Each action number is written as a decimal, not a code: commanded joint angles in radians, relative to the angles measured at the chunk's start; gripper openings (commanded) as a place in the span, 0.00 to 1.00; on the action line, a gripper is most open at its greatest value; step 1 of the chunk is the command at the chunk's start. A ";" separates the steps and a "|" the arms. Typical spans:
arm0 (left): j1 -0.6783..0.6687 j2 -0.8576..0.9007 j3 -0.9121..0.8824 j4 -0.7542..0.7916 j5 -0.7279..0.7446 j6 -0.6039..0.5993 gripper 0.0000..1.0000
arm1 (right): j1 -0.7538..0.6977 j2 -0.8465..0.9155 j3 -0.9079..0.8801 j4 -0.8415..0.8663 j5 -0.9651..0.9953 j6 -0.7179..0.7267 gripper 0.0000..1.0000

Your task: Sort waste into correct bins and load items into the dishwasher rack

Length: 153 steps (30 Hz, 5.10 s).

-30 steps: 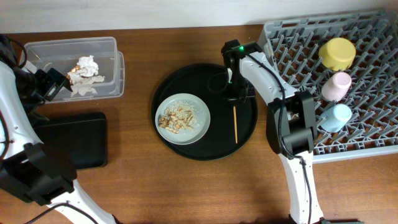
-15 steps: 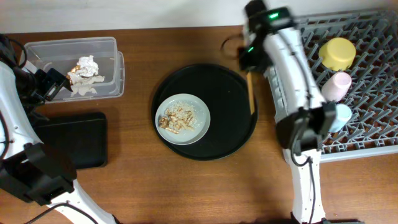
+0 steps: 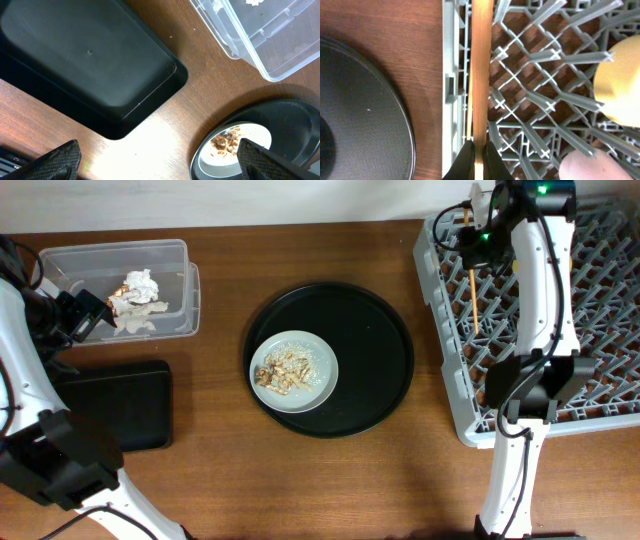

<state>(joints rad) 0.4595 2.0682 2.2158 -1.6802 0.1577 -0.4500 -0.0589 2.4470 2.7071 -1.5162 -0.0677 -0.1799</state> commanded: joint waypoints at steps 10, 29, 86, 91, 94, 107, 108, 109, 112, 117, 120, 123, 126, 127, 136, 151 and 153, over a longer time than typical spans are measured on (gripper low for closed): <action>0.002 -0.036 -0.004 0.000 0.000 -0.008 0.99 | 0.009 -0.006 -0.107 0.023 -0.011 0.092 0.27; 0.002 -0.036 -0.004 0.000 0.000 -0.008 0.99 | 0.006 -0.394 -0.034 -0.183 -0.126 0.339 0.98; -1.245 -0.036 -0.016 0.193 -0.390 -0.133 0.99 | -0.426 -0.657 -0.675 -0.175 0.080 0.425 0.98; -1.271 -0.009 -0.018 0.244 -0.436 -0.191 0.99 | -0.426 -0.657 -0.675 -0.174 0.080 0.424 0.98; -1.245 0.042 -0.033 0.269 -0.436 -0.190 0.99 | -0.426 -0.656 -0.675 -0.175 0.080 0.425 0.98; -1.233 0.328 -0.042 0.256 -0.463 -0.391 0.89 | -0.426 -0.657 -0.675 -0.174 0.080 0.424 0.98; -1.233 0.341 -0.042 0.259 -0.463 -0.399 0.89 | -0.426 -0.657 -0.675 -0.174 0.080 0.424 0.98; -1.231 0.354 -0.042 0.267 -0.463 -0.399 0.81 | -0.426 -0.657 -0.675 -0.174 0.080 0.424 0.98; -1.212 0.395 -0.042 0.299 -0.472 -0.399 0.72 | -0.426 -0.657 -0.675 -0.175 0.080 0.425 0.98; -1.165 0.430 -0.042 0.330 -0.468 -0.397 0.68 | -0.426 -0.657 -0.675 -0.175 0.080 0.425 0.98; -1.143 0.430 -0.042 0.343 -0.468 -0.382 0.65 | -0.426 -0.657 -0.675 -0.175 0.080 0.424 0.98; -1.137 0.430 -0.042 0.355 -0.441 -0.365 0.62 | -0.426 -0.657 -0.675 -0.175 0.080 0.425 0.98; -1.139 0.430 -0.042 0.368 -0.420 -0.364 0.58 | -0.426 -0.657 -0.675 -0.174 0.080 0.424 0.98; -1.140 0.430 -0.042 0.368 -0.415 -0.364 0.55 | -0.426 -0.657 -0.675 -0.174 0.080 0.425 0.98; -1.146 0.430 -0.042 0.364 -0.389 -0.364 0.27 | -0.426 -0.657 -0.675 -0.175 0.080 0.425 0.98; -1.152 0.434 -0.093 0.364 -0.386 -0.365 0.11 | -0.426 -0.657 -0.675 -0.174 0.080 0.424 0.98; -1.156 0.434 -0.089 0.362 -0.389 -0.365 0.04 | -0.426 -0.657 -0.675 -0.174 0.080 0.424 0.98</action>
<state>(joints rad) -0.6910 2.4912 2.1471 -1.3083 -0.2337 -0.8101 -0.4831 1.7947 2.0350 -1.6913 0.0002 0.2356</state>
